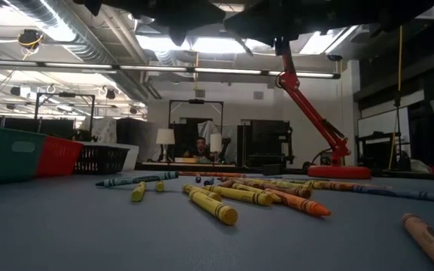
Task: Sort crayons
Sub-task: Put the yellow crayon into the orange bin
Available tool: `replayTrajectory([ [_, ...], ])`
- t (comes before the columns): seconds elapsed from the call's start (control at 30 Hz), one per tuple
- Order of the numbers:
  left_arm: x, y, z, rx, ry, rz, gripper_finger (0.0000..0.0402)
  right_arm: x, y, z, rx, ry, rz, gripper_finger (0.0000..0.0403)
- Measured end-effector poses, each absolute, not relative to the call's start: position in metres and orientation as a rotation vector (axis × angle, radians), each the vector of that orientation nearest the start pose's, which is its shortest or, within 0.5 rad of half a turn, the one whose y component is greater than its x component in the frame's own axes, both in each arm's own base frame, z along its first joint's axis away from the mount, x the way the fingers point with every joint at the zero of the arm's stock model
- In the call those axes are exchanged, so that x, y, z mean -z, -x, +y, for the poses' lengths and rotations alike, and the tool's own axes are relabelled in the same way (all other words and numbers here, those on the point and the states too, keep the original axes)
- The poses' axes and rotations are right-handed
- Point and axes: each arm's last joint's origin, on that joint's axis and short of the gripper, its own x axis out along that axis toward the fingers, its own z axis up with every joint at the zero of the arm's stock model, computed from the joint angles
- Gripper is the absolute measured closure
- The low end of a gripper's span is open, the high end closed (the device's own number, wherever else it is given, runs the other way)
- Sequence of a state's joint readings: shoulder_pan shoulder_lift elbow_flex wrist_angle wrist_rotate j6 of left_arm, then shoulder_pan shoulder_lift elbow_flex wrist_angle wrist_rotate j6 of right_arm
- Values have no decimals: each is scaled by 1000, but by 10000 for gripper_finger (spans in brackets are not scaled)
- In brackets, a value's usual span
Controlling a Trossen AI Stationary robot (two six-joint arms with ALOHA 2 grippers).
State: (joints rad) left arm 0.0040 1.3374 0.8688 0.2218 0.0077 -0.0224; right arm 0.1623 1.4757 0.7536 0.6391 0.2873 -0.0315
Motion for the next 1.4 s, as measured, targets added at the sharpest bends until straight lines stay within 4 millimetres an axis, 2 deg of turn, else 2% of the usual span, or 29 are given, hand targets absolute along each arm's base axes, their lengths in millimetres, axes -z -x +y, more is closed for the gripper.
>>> replayTrajectory([
  [0.17, -284, -286, 2, -13, 57, 298, 390, -238, -310, 43, 123, 59, 122, 287],
  [0.3, -293, -266, 5, -36, 94, 353, 390, -229, -309, 42, 122, 78, 207, 264],
  [0.43, -296, -235, 10, -94, 133, 493, 390, -222, -307, 42, 120, 96, 287, 259],
  [0.57, -295, -196, 13, -195, 196, 665, 390, -218, -306, 42, 119, 105, 327, 258],
  [0.77, -288, -142, 14, -429, 313, 896, 390, -218, -306, 41, 145, 109, 325, 258],
  [0.9, -283, -119, 14, -585, 390, 1010, 390, -218, -305, 39, 219, 121, 324, 258],
  [1.13, -276, -101, 15, -814, 470, 1138, 390, -219, -307, 23, 303, 119, 326, 258],
  [1.4, -267, -101, 15, -842, 480, 1156, 382, -218, -308, -13, 339, 23, 330, 258],
])
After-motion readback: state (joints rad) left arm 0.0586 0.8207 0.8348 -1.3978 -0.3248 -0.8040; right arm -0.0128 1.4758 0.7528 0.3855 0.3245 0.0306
